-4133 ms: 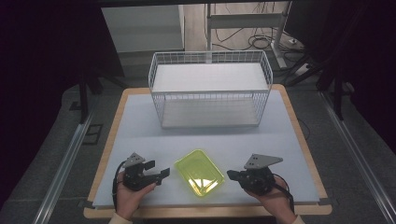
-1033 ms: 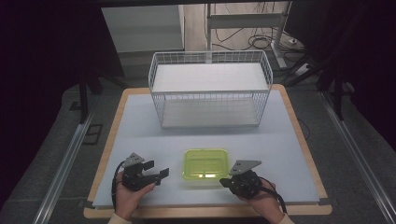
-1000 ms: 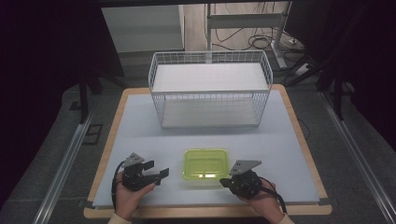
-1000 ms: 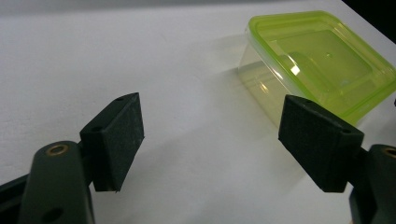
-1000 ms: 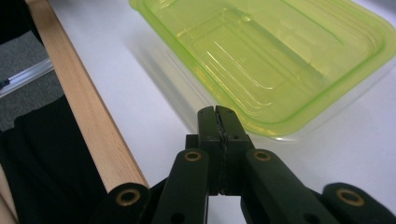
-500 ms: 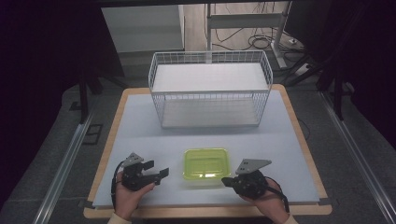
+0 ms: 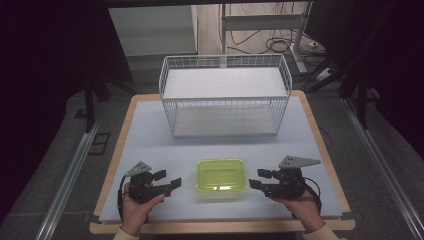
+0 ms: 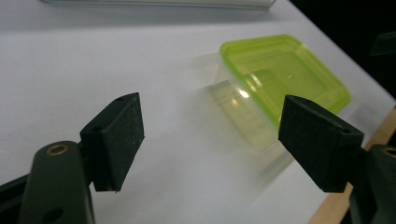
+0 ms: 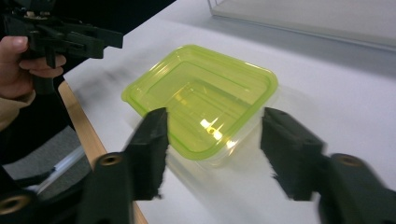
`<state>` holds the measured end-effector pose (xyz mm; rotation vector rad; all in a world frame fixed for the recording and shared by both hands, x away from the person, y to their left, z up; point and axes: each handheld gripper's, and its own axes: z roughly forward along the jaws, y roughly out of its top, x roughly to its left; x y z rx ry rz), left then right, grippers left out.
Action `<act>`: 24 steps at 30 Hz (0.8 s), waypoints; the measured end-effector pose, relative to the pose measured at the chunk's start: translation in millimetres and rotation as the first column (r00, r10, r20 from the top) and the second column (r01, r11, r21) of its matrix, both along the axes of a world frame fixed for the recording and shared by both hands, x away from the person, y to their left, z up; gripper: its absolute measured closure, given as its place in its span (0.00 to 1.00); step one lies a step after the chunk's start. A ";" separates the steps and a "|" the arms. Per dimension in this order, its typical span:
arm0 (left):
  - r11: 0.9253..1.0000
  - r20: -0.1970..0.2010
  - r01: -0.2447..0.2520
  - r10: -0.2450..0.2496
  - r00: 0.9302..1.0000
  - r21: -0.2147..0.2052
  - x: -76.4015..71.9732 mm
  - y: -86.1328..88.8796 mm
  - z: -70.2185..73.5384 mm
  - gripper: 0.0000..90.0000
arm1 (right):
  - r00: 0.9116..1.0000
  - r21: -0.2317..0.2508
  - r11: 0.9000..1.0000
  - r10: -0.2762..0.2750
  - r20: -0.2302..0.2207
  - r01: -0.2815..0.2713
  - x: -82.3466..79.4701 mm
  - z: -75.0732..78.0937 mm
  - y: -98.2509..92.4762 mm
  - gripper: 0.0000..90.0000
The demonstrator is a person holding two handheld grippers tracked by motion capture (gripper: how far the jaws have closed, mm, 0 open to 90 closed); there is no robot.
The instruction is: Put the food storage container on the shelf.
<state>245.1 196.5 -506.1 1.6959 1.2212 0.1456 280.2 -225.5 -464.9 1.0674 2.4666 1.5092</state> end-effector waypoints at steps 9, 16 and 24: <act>0.999 -0.021 0.027 -0.027 0.999 -0.038 -1.4 -0.1 3.9 0.25 | 0.999 -0.002 0.999 -0.053 -0.001 0.053 5.5 -3.0 -4.5 0.28; 0.997 -0.028 0.043 -0.044 0.999 -0.064 0.2 -2.2 6.5 0.25 | 0.998 0.006 0.998 -0.065 0.006 0.065 5.5 -5.0 -0.4 0.27; 0.996 -0.045 0.069 -0.071 0.996 -0.057 4.4 -11.6 6.9 0.25 | 0.994 0.001 0.996 -0.092 -0.051 0.092 13.1 -6.2 6.0 0.34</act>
